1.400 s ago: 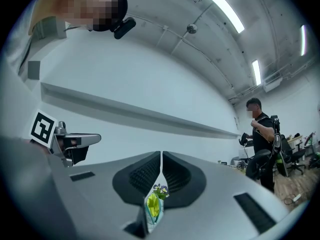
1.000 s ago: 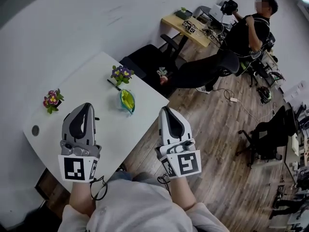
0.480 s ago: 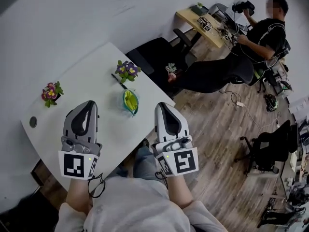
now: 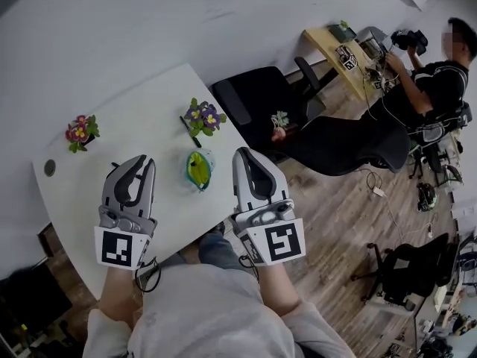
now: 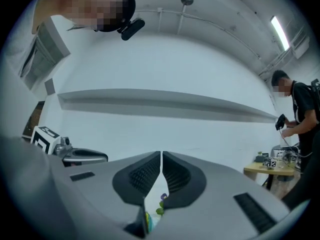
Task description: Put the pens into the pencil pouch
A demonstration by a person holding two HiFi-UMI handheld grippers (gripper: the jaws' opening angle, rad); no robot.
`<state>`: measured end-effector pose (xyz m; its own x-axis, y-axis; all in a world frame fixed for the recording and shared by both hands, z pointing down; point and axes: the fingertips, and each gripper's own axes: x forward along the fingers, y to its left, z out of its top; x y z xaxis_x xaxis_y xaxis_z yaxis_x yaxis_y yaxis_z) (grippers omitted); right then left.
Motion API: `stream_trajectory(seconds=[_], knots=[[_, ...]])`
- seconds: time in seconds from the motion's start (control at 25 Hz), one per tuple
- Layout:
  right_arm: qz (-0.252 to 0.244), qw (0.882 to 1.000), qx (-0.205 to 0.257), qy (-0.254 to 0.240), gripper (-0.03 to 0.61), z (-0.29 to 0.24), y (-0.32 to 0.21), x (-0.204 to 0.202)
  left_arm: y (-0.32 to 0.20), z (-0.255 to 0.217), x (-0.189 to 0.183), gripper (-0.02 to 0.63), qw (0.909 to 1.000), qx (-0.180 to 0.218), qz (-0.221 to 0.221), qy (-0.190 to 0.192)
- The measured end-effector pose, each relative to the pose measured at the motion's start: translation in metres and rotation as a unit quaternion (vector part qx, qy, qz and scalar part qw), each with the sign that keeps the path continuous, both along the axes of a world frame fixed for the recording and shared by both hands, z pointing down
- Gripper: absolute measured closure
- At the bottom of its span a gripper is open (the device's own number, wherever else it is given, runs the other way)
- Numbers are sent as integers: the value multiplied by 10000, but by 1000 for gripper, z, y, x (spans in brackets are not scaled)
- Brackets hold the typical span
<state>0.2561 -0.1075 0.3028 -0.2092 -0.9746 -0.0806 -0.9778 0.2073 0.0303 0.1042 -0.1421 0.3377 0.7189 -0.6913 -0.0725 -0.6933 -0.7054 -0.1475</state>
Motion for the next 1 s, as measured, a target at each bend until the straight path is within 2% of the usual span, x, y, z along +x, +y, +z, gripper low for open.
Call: stream_trajectory(seconds=[0.16, 0.2, 0.24, 0.28, 0.44, 0.56, 0.8, 1.0], knots=[[-303, 9995, -116, 7, 546, 8, -14, 6, 4, 50, 11, 578, 9987, -194, 152, -436], [-360, 9992, -145, 5, 546, 11, -17, 6, 7, 65, 14, 534, 9975, -234, 260, -614], [-406, 9990, -176, 0, 546, 13, -19, 7, 9, 81, 17, 459, 9957, -292, 390, -790], [-441, 9988, -208, -4, 546, 16, -22, 8, 11, 97, 20, 429, 9935, -371, 519, -947], [-508, 9981, -338, 2, 546, 26, -28, 8, 15, 156, 32, 354, 9835, -723, 940, -1365], [-503, 9978, -434, 28, 546, 34, -28, 8, 17, 190, 38, 300, 9724, -720, 1245, -1837], [-344, 9975, -622, 16, 546, 48, -20, 15, 0, 227, 53, 264, 9594, -547, 1459, -2351], [-190, 9967, -785, 56, 546, 58, -16, 23, -9, 248, 74, 250, 9423, -341, 1884, -2746]])
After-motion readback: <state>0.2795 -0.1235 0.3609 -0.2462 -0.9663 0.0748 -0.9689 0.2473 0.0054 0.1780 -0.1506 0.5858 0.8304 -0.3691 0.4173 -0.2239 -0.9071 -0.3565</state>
